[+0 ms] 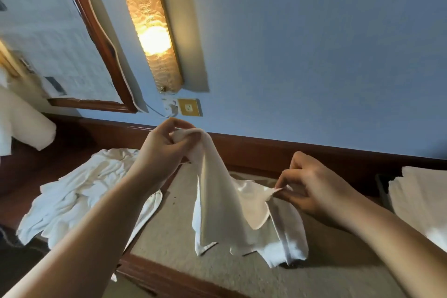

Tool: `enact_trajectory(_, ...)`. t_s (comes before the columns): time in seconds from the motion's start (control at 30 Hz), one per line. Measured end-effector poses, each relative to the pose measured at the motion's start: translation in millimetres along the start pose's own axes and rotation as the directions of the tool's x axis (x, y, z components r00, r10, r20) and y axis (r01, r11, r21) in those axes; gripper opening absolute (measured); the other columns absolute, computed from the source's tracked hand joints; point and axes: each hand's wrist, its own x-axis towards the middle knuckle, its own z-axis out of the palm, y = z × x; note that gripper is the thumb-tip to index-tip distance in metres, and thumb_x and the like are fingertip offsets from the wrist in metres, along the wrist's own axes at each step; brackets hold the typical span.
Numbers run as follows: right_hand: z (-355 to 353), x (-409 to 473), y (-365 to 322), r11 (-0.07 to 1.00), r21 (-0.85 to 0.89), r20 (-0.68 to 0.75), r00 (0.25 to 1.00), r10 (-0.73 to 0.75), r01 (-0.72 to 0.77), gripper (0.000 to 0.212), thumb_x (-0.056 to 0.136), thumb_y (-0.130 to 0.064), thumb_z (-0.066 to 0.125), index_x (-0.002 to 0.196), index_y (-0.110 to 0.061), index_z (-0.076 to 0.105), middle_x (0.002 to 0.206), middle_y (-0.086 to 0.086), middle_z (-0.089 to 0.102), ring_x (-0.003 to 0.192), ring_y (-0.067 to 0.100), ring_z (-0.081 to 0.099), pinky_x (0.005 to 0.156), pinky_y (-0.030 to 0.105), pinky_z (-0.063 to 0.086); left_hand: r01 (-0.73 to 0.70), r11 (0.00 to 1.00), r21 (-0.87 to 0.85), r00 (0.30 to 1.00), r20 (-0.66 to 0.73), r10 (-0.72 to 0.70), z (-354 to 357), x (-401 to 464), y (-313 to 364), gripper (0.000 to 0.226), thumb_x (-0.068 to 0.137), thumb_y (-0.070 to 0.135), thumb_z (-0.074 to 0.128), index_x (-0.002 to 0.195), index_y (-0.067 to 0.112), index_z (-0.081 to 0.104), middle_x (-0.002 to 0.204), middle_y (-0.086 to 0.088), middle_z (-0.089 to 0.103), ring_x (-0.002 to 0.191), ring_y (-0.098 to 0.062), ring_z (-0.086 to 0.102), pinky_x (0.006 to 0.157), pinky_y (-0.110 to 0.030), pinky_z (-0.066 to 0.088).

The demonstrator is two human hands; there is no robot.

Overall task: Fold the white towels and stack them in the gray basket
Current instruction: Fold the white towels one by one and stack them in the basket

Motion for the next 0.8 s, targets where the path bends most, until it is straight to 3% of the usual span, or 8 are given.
enact_trajectory(0.1, -7.4, 9.2, -21.7, 0.917, 0.397, -0.051, 0.997, 0.06, -0.035, 0.01, 0.095, -0.041, 0.07, 0.089, -0.036, 0.065, 0.095, -0.014, 0.064, 0.087, 0.002, 0.064, 0.07, 0.018, 0.051, 0.027, 0.977, -0.213, 1.0, 0.012, -0.025, -2.1, 0.0, 23.4, 0.035, 0.08, 0.027, 0.085, 0.112, 0.021, 0.074, 0.105, -0.013, 0.076, 0.098, -0.032, 0.075, 0.088, -0.05, 0.063)
enact_trajectory(0.17, -14.7, 16.2, -37.7, 0.844, 0.535, -0.041, 0.996, 0.074, -0.041, 0.01, 0.099, -0.037, 0.066, 0.09, -0.033, 0.063, 0.089, -0.011, 0.069, 0.079, 0.005, 0.066, 0.065, 0.019, 0.05, 0.001, 0.959, -0.284, 1.0, 0.009, 0.002, -5.6, 2.3, 41.5, 0.037, 0.081, 0.027, 0.086, 0.115, 0.014, 0.076, 0.108, -0.014, 0.077, 0.103, -0.035, 0.074, 0.093, -0.051, 0.061)
enact_trajectory(0.23, -19.5, 25.4, -52.9, 0.808, 0.59, -0.04, 0.998, 0.047, -0.015, 0.007, 0.101, -0.033, 0.064, 0.094, -0.031, 0.065, 0.089, -0.007, 0.07, 0.082, 0.012, 0.067, 0.068, 0.027, 0.056, -0.064, 0.971, -0.23, 0.998, -0.01, 0.064, -7.2, 8.1, 59.4, 0.03, 0.083, 0.029, 0.086, 0.108, 0.013, 0.079, 0.103, -0.012, 0.078, 0.1, -0.033, 0.075, 0.092, -0.05, 0.062)
enact_trajectory(0.37, -17.3, 48.7, -85.7, 0.833, 0.55, -0.082, 0.996, -0.018, 0.06, 0.008, 0.103, -0.03, 0.062, 0.103, -0.036, 0.068, 0.096, -0.02, 0.072, 0.095, 0.002, 0.067, 0.079, 0.016, 0.053, -0.267, 0.955, 0.133, 0.959, -0.06, 0.276, 0.9, 25.2, 100.6, 0.02, 0.093, 0.042, 0.075, 0.095, 0.022, 0.078, 0.086, 0.002, 0.076, 0.079, -0.015, 0.074, 0.071, -0.041, 0.065)
enact_trajectory(0.5, -9.7, 73.4, -105.8, 0.887, 0.461, -0.258, 0.959, 0.117, 0.016, 0.01, 0.098, -0.044, 0.066, 0.104, -0.036, 0.067, 0.093, -0.018, 0.075, 0.087, 0.002, 0.071, 0.075, 0.013, 0.055, -0.438, 0.842, 0.314, 0.894, 0.05, 0.446, 11.6, 40.3, 133.6, 0.026, 0.099, 0.042, 0.067, 0.088, 0.018, 0.072, 0.08, -0.004, 0.071, 0.074, -0.025, 0.068, 0.068, -0.045, 0.057)
enact_trajectory(0.57, -7.0, 87.5, -103.6, 0.927, 0.375, -0.428, 0.886, 0.18, -0.007, 0.029, 0.088, -0.056, 0.074, 0.105, -0.036, 0.06, 0.092, -0.017, 0.074, 0.08, 0.001, 0.072, 0.069, 0.004, 0.051, -0.485, 0.81, 0.329, 0.872, 0.113, 0.476, 15.4, 44.6, 145.2, 0.027, 0.099, 0.045, 0.065, 0.087, 0.022, 0.073, 0.079, 0.001, 0.071, 0.073, -0.022, 0.068, 0.068, -0.044, 0.056)
enact_trajectory(0.67, -12.1, 103.9, -96.7, 0.932, 0.356, -0.567, 0.776, 0.276, -0.072, 0.056, 0.074, -0.069, 0.077, 0.11, -0.035, 0.05, 0.073, -0.016, 0.065, 0.059, 0.003, 0.064, 0.058, 0.009, 0.047, -0.541, 0.787, 0.298, 0.841, 0.188, 0.507, 20.9, 49.9, 156.8, 0.023, 0.101, 0.041, 0.065, 0.086, 0.026, 0.074, 0.079, 0.006, 0.073, 0.07, -0.016, 0.066, 0.061, -0.03, 0.053)
enact_trajectory(0.8, -34.8, 118.1, -85.4, 0.912, 0.395, -0.466, 0.832, 0.3, -0.108, 0.057, 0.084, -0.049, 0.081, 0.129, -0.038, 0.048, 0.064, -0.009, 0.062, 0.062, 0.006, 0.064, 0.061, 0.02, 0.052, -0.61, 0.748, 0.261, 0.79, 0.27, 0.55, 18.7, 59.6, 163.2, 0.012, 0.102, 0.038, 0.065, 0.095, 0.034, 0.074, 0.09, 0.02, 0.072, 0.081, -0.003, 0.068, 0.067, -0.018, 0.056)
